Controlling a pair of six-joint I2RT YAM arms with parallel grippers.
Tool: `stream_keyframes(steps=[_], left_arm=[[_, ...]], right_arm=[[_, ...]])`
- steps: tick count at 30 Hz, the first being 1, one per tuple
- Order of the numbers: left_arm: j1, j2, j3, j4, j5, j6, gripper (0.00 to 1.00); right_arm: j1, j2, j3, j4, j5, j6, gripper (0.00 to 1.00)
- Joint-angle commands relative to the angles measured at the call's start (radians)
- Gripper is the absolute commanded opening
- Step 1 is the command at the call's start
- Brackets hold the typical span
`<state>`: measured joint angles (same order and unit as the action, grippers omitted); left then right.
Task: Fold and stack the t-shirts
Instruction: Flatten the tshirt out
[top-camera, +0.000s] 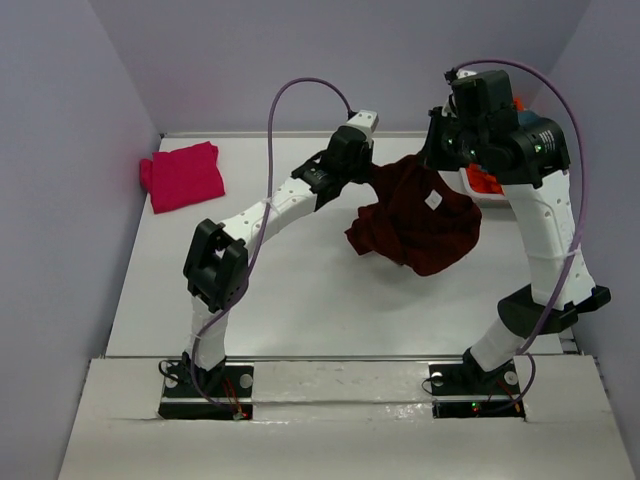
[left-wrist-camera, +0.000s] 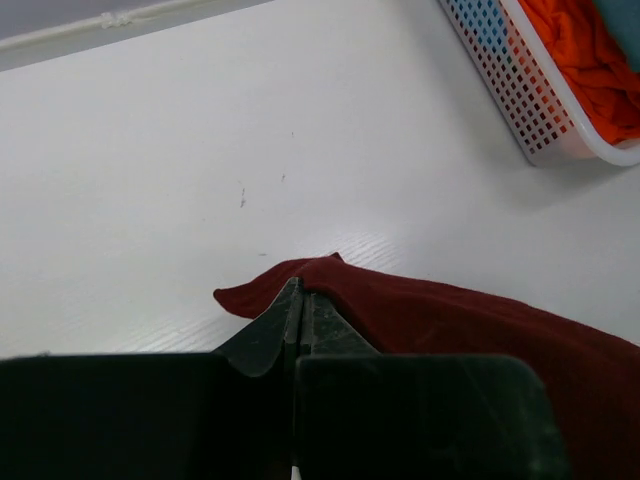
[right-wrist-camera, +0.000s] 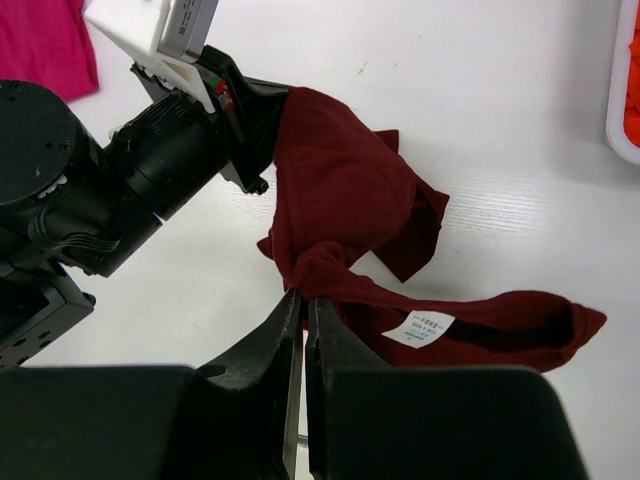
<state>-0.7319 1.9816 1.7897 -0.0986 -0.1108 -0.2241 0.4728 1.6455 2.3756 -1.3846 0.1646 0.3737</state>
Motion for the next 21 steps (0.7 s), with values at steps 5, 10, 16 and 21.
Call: stream_keyframes(steps=[5,10,16,21], left_arm=[[0.008,-0.075,0.020,0.025,0.000,0.029,0.05],[0.008,-0.142,-0.058,0.060,0.002,0.031,0.06],[0.017,-0.187,-0.030,0.004,-0.041,0.051,0.06],[0.017,-0.248,0.072,-0.090,-0.118,0.110,0.06]], right_arm=[[0.006,-0.055,-0.013,0.033,0.023,-0.002,0.07],[0.006,-0.046,-0.015,0.045,0.023,-0.013,0.07],[0.006,-0.030,-0.013,0.053,0.061,-0.027,0.07],[0.006,-0.026,-0.024,0.064,0.056,-0.016,0.07]])
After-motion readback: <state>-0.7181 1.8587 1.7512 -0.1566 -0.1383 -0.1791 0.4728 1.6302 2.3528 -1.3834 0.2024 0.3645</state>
